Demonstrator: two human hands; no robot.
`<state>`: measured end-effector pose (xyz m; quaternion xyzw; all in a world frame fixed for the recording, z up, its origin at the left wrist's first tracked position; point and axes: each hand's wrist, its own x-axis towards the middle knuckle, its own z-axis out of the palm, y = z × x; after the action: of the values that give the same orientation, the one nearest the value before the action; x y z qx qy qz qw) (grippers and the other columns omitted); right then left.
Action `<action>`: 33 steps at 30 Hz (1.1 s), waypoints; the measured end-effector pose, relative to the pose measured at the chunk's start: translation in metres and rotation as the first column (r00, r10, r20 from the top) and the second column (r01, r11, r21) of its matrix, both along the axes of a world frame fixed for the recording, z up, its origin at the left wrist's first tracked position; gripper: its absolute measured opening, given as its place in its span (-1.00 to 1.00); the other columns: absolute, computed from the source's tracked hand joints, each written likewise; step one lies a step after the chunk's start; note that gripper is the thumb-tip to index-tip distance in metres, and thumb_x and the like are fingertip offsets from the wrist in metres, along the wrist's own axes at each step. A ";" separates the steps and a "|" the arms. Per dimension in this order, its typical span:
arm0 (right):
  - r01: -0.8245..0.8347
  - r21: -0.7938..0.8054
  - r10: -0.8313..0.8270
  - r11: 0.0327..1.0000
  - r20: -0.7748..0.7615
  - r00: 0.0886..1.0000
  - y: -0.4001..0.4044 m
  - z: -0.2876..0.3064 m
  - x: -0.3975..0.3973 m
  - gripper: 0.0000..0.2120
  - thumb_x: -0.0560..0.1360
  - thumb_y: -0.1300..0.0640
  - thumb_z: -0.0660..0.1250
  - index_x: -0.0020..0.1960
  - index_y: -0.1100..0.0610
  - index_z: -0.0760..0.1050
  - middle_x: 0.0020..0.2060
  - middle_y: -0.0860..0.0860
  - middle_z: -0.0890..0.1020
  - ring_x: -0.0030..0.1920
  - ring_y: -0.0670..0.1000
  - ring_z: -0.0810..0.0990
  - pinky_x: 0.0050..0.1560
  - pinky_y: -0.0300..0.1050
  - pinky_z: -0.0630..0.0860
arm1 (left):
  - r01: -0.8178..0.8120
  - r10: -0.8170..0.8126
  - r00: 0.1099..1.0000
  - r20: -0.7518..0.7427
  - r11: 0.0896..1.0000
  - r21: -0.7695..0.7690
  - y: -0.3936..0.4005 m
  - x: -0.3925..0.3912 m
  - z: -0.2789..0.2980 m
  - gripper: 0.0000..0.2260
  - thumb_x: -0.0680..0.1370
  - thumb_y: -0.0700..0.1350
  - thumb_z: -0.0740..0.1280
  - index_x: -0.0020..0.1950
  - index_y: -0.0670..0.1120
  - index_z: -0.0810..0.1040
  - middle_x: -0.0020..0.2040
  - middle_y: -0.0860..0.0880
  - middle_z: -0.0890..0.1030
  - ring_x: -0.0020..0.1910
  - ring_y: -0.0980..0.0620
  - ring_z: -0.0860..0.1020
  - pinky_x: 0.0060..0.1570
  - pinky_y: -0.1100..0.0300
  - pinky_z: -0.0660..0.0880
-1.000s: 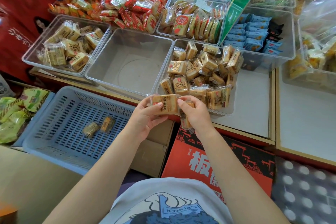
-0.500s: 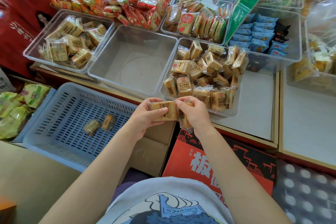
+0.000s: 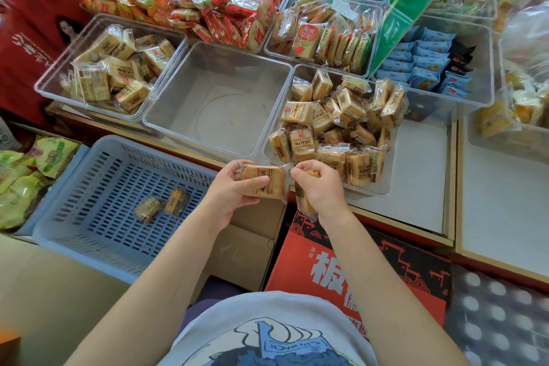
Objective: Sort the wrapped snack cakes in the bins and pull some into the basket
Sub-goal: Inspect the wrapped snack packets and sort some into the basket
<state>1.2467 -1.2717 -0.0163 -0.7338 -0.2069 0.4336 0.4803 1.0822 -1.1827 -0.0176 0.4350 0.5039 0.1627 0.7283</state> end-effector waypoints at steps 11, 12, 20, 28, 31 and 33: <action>0.018 0.013 -0.019 1.000 0.004 1.000 0.000 -0.001 -0.004 -0.78 0.57 0.04 0.42 0.18 0.03 0.51 0.02 -0.01 0.59 -0.01 -0.12 0.55 -0.14 -0.29 0.47 | -0.129 0.140 0.983 -0.118 0.987 0.096 0.000 0.001 -0.003 -0.59 0.47 -0.15 0.57 0.23 -0.09 0.50 0.10 -0.14 0.66 0.00 -0.02 0.69 -0.24 0.18 0.64; 0.005 0.017 -0.005 1.000 0.005 1.000 0.003 0.000 -0.006 -0.71 0.58 -0.02 0.42 0.24 0.01 0.46 0.09 -0.01 0.57 0.05 -0.12 0.55 -0.09 -0.28 0.46 | -0.119 0.125 0.987 -0.099 0.990 0.071 0.000 -0.001 -0.002 -0.61 0.48 -0.16 0.56 0.24 -0.08 0.51 0.13 -0.16 0.65 0.02 -0.05 0.70 -0.20 0.13 0.66; -0.146 0.078 0.156 0.986 -0.133 0.979 0.048 0.021 -0.035 -0.38 0.59 -0.20 0.09 0.61 -0.01 0.22 0.51 0.07 0.34 0.51 0.09 0.30 0.51 0.23 0.29 | -0.042 0.042 0.999 -0.001 0.997 -0.069 0.012 -0.002 0.008 -0.68 0.60 0.05 0.39 0.25 -0.12 0.56 0.17 -0.19 0.66 0.11 -0.11 0.69 0.05 -0.01 0.67; -0.419 0.040 0.410 0.907 0.144 0.901 0.109 0.016 -0.045 -0.42 0.62 0.17 0.35 0.58 0.04 0.26 0.40 -0.03 0.45 0.40 -0.04 0.43 0.22 -0.26 0.49 | -0.188 0.187 0.982 0.008 0.981 0.058 0.070 -0.034 0.007 -0.48 0.48 -0.06 0.54 0.36 -0.15 0.44 0.20 -0.22 0.64 0.04 -0.08 0.72 -0.05 0.06 0.68; -0.444 0.020 0.441 0.896 0.080 0.894 0.138 0.013 -0.044 -0.39 0.54 -0.10 0.45 0.53 -0.03 0.35 0.39 -0.07 0.47 0.37 -0.06 0.45 0.35 -0.05 0.47 | -0.272 0.266 0.959 0.102 0.961 0.054 0.097 -0.045 0.006 -0.53 0.52 0.01 0.47 0.32 -0.20 0.48 0.13 -0.23 0.69 0.03 -0.15 0.72 -0.13 0.05 0.68; -0.465 0.040 0.467 0.884 -0.099 0.879 0.159 0.010 -0.046 -0.44 0.53 -0.13 0.45 0.47 -0.04 0.41 0.32 -0.02 0.55 0.30 -0.02 0.56 0.29 -0.01 0.55 | -0.251 0.238 0.964 0.114 0.962 0.109 0.117 -0.046 0.002 -0.63 0.57 0.03 0.42 0.25 -0.19 0.54 0.02 -0.17 0.73 -0.01 -0.16 0.71 -0.14 0.09 0.66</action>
<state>1.2008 -1.1128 -0.0059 -0.6347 -0.3549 0.5731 0.3779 1.0357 -1.0662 -0.0157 0.4046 0.5058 0.3036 0.6988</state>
